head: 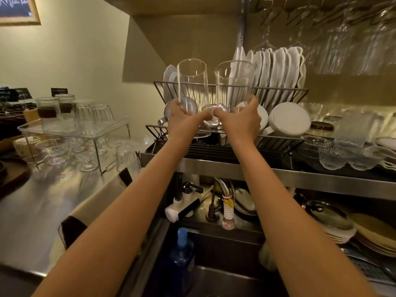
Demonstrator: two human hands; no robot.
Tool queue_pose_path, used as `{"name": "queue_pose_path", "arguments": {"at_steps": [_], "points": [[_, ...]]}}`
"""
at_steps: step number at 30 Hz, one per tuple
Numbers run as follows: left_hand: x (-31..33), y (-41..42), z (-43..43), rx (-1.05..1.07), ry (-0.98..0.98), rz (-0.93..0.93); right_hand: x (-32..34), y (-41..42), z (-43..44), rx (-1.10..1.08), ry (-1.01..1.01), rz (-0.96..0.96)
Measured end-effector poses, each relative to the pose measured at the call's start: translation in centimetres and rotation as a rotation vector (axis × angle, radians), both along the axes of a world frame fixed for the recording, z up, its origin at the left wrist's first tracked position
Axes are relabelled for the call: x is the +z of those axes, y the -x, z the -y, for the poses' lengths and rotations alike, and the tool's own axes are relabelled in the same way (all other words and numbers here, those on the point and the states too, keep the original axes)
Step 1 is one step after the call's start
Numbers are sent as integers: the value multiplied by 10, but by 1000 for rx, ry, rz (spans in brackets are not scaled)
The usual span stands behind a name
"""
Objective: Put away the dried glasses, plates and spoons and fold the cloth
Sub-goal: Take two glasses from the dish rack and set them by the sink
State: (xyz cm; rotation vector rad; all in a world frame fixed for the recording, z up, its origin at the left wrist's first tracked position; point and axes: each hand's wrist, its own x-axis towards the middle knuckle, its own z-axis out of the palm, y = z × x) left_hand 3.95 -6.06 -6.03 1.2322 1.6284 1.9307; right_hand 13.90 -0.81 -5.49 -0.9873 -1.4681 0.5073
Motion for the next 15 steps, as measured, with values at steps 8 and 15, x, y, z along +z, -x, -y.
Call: {"name": "queue_pose_path", "arguments": {"at_steps": [8, 15], "points": [[-21, -23, 7, -88, -86, 79, -19, -19, 9, 48, -16, -165], [-51, -50, 15, -208, -139, 191, -52, -52, 20, 104, 21, -237]]}}
